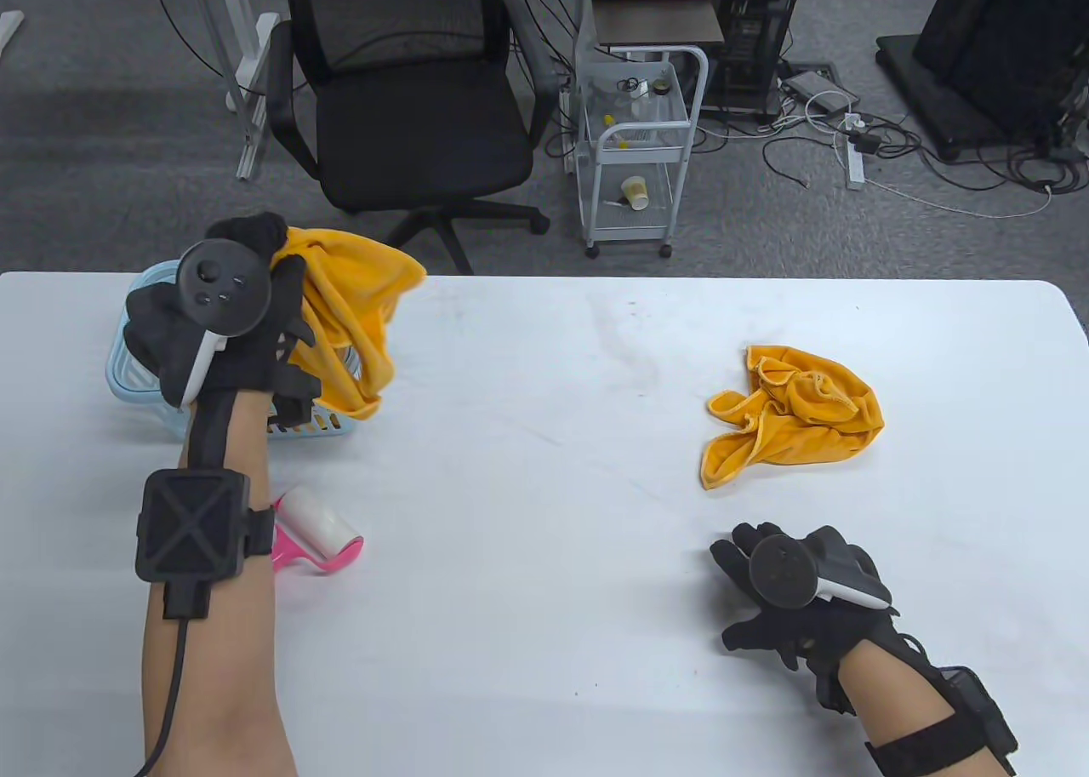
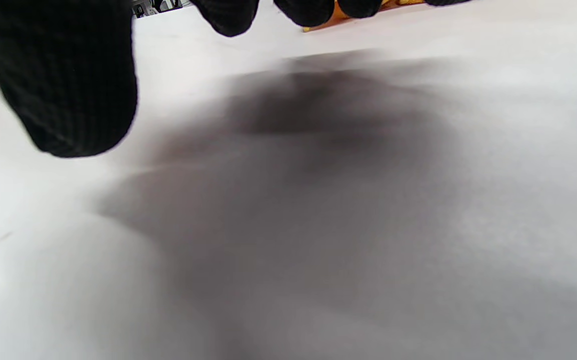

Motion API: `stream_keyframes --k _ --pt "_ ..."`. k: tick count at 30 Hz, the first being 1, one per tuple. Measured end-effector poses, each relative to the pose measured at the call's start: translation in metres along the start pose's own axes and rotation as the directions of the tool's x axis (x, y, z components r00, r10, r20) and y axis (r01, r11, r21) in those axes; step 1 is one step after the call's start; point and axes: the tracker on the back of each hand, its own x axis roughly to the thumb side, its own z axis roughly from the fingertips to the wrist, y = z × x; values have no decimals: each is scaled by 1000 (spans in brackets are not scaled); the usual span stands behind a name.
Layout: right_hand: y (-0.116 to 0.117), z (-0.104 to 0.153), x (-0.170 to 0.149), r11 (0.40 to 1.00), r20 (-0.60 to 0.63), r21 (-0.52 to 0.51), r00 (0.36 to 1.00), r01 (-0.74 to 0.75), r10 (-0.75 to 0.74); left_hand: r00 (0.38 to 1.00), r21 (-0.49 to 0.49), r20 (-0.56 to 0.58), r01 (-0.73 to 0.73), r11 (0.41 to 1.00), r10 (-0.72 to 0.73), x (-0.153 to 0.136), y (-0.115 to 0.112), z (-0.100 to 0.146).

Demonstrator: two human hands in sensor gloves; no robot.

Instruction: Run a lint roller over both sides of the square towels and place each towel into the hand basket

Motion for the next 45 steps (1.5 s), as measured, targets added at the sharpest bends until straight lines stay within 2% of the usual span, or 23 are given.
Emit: stream_keyframes --k 2,3,5,6,8,9,10,14,17,20,22,26,30,36,41,45 --pt "-1 0 0 1000 -2 -7 1000 0 0 998 27 -38 52 998 -50 -10 -16 -8" --pt "-1 0 0 1000 -3 -9 1000 0 0 995 1 -60 83 997 -83 -17 -30 -11" --pt "-1 0 0 1000 -7 -9 1000 1 -1 991 -119 -73 99 988 -108 -28 -60 -11" --pt "-1 0 -1 1000 -8 -6 1000 0 -1 988 -209 -82 112 971 -132 -34 -77 -8" --pt "-2 0 -1 1000 -10 -5 1000 -1 0 976 -383 -72 166 909 -208 -42 -101 -2" --pt "-2 0 -1 1000 -9 -7 1000 0 0 973 -458 -28 190 869 -227 -45 -110 4" --pt "-3 0 -1 1000 -7 -8 1000 -1 1 973 -460 -14 199 865 -232 -47 -115 8" --pt "-3 0 0 1000 0 -14 1000 -7 7 983 -451 11 169 876 -183 -41 -108 25" --pt "-2 0 1 1000 3 -12 1000 -13 13 983 -416 66 184 891 -172 -21 -87 38" --pt "-3 1 1 1000 4 -20 1000 -16 16 990 -401 111 123 908 -85 8 -65 59" --pt "-4 1 1 999 4 -35 1000 -15 15 989 -397 146 71 915 -13 32 -52 80" --pt "-4 1 1 999 -2 -42 1000 -16 16 971 -403 234 62 913 38 72 -42 126" --pt "-4 1 2 998 -11 -64 1000 -29 28 947 -426 307 49 904 93 103 -57 180" --pt "-3 1 2 994 -24 -95 999 -44 42 928 -495 360 102 863 97 112 -101 242" --pt "-4 1 0 990 -49 -133 998 -45 39 923 -537 378 158 828 69 106 -131 257" --pt "-19 0 -10 981 -104 -190 995 -30 10 919 -549 387 161 820 78 104 -134 255"
